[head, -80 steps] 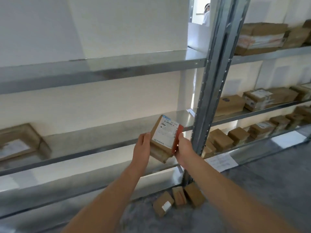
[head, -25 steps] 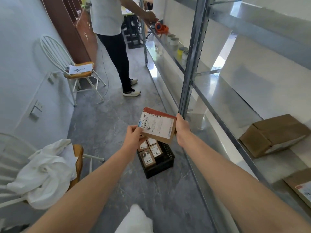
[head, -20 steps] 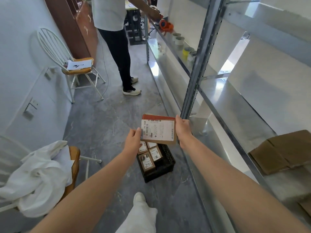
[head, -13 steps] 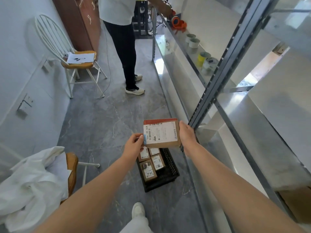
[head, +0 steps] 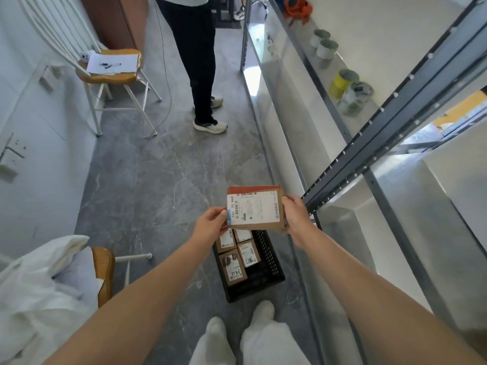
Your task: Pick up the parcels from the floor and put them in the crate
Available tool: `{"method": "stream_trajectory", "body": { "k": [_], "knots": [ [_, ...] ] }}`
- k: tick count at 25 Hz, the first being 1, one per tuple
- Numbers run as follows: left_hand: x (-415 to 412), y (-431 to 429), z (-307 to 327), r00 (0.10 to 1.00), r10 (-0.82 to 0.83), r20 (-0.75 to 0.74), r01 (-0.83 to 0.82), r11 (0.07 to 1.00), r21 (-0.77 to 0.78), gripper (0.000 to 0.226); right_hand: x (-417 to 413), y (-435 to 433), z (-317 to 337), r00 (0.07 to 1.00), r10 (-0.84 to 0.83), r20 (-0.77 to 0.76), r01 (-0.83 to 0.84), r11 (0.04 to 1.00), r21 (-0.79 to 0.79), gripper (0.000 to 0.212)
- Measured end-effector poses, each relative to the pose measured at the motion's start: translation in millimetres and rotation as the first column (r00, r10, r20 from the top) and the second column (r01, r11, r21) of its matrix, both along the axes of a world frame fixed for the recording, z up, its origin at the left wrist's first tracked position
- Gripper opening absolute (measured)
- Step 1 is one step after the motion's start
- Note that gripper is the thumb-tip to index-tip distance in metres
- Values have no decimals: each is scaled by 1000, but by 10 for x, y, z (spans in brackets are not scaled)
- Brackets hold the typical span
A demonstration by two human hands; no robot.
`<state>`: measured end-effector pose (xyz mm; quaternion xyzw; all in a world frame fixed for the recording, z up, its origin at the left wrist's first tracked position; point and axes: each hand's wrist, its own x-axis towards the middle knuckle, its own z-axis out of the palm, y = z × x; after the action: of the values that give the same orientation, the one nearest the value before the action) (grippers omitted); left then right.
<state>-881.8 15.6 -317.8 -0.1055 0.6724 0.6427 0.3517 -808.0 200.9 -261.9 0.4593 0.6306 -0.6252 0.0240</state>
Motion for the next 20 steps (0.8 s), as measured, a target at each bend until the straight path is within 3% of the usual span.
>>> {"method": "stream_trajectory", "body": {
  "k": [4,11,20],
  "knots": [
    [-20,170,-223,1000,-25,4,25,998,-49,17,-181,175,-236,998,68,0,-68,997,41,24],
    [53,377,-879,992,8,122,29,955,-294,38,-328,437,-1170,962,190,198,-139,960,-245,35],
    [-216,813,-2173,987,-41,153,108,881,-460,44,-570,889,-2624,889,314,335,-219,931,-291,42]
  ]
}}
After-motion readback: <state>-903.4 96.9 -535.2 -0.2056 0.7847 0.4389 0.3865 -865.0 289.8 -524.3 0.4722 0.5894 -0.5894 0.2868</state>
